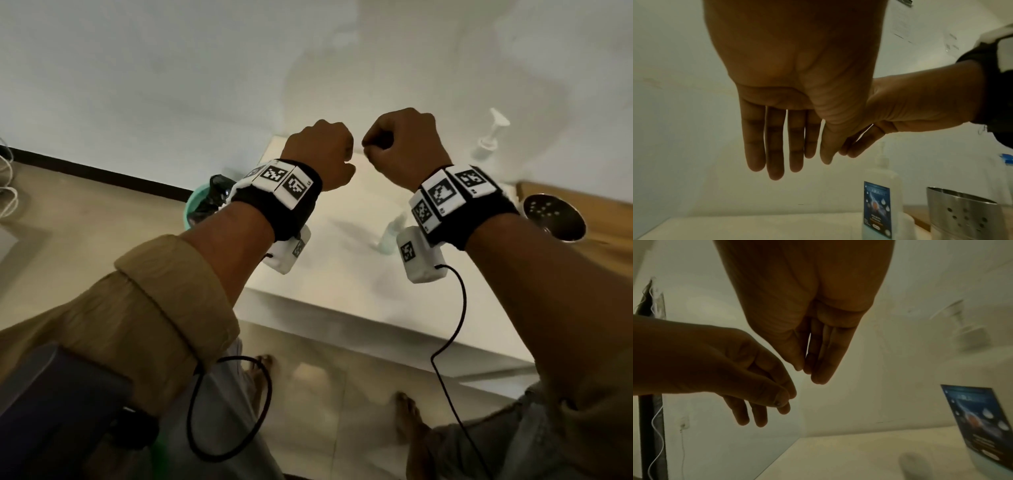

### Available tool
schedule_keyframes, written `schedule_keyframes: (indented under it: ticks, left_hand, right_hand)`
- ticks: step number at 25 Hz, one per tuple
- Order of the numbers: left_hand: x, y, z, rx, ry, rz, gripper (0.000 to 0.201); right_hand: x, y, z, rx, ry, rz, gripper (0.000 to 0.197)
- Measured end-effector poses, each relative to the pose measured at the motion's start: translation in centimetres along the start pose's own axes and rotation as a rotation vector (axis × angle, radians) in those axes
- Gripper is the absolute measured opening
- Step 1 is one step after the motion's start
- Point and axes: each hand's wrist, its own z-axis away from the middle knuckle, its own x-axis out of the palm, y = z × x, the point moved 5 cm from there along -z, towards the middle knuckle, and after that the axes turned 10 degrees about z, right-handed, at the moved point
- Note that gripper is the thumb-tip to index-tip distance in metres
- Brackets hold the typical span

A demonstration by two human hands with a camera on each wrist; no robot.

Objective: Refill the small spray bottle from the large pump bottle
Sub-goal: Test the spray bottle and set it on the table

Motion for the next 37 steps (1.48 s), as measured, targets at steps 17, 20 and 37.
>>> schedule_keyframes:
  ticks: [17, 20, 37]
  left_hand:
    - [9.5, 0.6, 1.8, 0.057, -0.406, -0.119, 0.035]
    - [10.5, 1.3, 1.4, 0.055, -0.435, -0.131, 0.04]
    - [6.5, 2.5, -1.4, 0.108, -0.03, 0.315, 0.021]
  right_hand:
    - [2.9, 10.3, 5.4, 0.188, -0.105, 0.025, 0.027]
    - [3.7, 11.2, 6.0, 0.207, -0.19, 0.023, 0.036]
    - [1.7, 10.5, 4.7, 0.168, -0.04, 0.029, 0.035]
